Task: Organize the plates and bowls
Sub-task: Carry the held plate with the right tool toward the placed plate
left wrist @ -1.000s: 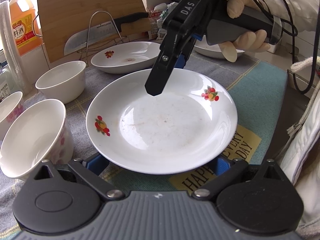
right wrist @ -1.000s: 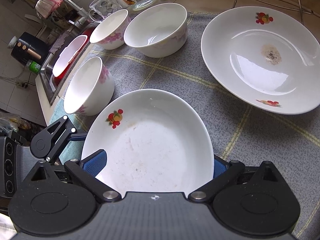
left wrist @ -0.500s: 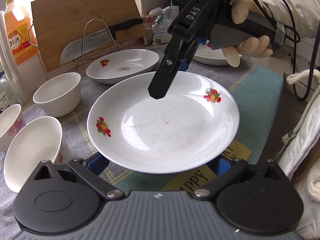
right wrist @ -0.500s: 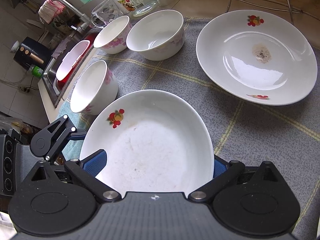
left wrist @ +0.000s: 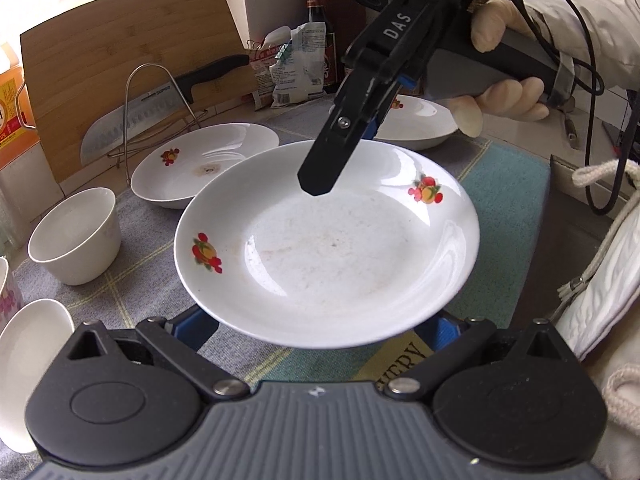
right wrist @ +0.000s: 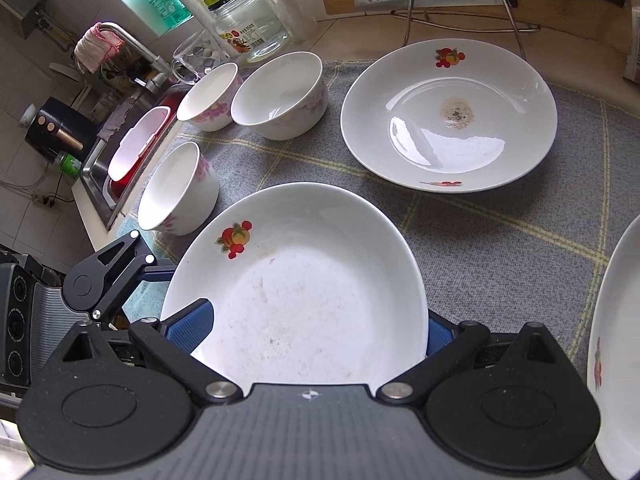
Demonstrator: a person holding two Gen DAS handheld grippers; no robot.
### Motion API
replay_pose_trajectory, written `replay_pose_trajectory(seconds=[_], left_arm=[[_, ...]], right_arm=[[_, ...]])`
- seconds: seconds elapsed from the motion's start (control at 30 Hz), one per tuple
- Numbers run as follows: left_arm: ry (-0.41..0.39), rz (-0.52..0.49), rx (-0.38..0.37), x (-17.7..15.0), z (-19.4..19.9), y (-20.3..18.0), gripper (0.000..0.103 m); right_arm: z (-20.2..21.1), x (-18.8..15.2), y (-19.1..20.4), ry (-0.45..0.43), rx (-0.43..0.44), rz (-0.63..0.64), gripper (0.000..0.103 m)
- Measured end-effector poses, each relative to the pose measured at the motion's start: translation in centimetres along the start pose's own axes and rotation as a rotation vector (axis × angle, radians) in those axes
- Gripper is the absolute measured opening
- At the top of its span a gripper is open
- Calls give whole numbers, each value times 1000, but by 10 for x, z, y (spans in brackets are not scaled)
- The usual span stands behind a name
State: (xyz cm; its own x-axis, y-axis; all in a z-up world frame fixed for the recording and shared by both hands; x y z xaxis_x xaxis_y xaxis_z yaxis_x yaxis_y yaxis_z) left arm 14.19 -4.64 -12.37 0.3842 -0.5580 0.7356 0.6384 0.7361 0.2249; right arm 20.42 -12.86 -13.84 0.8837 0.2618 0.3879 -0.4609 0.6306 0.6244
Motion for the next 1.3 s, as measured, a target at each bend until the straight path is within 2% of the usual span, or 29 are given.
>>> replay_pose_trajectory(seconds=[0.6, 1.3], left_arm=[[-35, -50, -59, 54, -31, -46, 102], [-40, -112, -91, 114, -68, -94, 102]], right_arm=[[69, -17, -42, -91, -57, -29, 103], [142, -30, -101, -179, -72, -62, 103]])
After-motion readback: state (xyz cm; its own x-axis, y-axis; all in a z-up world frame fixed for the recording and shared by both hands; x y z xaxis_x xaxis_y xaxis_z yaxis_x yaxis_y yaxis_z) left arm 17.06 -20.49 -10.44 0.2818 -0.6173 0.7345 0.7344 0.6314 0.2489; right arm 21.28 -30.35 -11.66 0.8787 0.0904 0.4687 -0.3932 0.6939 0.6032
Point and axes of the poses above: each gripper's, at about its wrist camera, not at the fingertips, and z roughly against the way its jaws point, y to its left, x to its top, the point moved 9 cm from there along -z, roughly the way its jaws point, and after that the axes turned 13 degrees about x, right-handed, at the moved point
